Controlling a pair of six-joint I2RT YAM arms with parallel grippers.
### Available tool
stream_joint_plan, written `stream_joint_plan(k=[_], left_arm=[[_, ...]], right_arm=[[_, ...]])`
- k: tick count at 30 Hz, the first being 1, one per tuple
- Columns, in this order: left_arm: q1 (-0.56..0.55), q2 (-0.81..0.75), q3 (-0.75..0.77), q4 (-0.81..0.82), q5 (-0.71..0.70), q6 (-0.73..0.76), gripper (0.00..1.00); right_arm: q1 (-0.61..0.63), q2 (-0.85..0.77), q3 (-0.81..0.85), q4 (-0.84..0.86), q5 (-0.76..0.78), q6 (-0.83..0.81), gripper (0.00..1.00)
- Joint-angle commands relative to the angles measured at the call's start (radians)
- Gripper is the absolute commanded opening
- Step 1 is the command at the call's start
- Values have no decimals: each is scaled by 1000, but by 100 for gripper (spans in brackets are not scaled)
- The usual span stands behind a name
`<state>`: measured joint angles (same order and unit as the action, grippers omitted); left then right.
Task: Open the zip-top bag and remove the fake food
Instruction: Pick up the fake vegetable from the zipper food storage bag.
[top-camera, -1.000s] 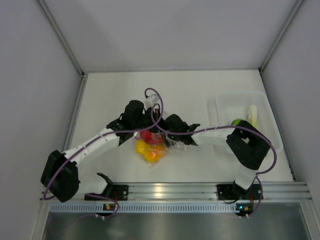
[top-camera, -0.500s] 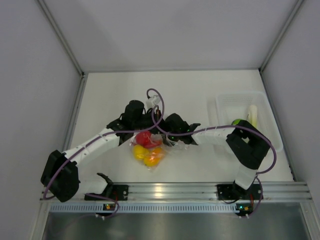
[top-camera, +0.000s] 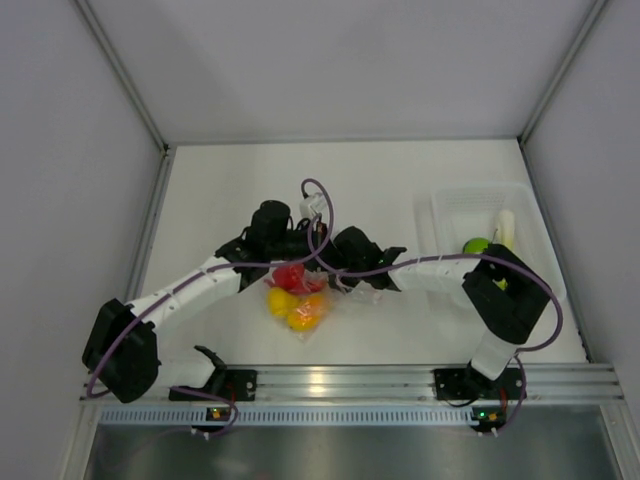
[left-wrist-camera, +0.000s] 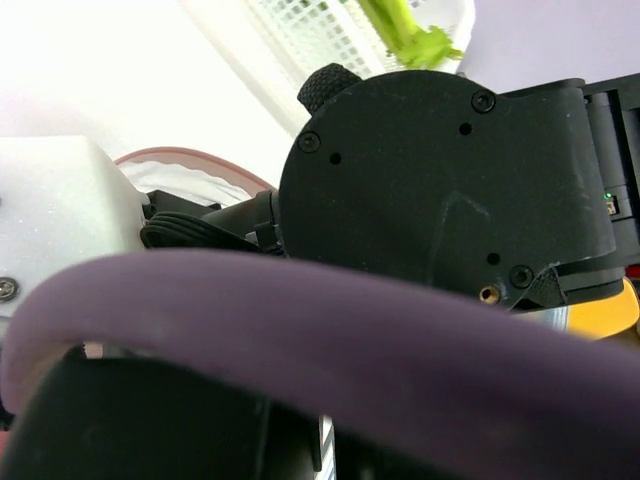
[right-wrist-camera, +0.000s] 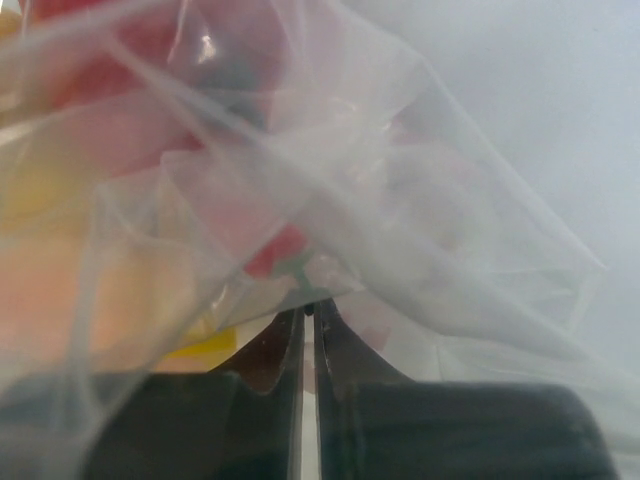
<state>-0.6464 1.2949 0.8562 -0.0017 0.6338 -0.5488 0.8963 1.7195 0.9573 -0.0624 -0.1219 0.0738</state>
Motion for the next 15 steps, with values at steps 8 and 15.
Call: stream_joint_plan(k=[8,15], left_arm=[[-45,1,23,166,-31,0,0],[-47,-60,-15,166,-205,21,0]], right_arm=[[49,-222,-52,-45,116,167,0],[49,-290,-49,-155,163,215,0]])
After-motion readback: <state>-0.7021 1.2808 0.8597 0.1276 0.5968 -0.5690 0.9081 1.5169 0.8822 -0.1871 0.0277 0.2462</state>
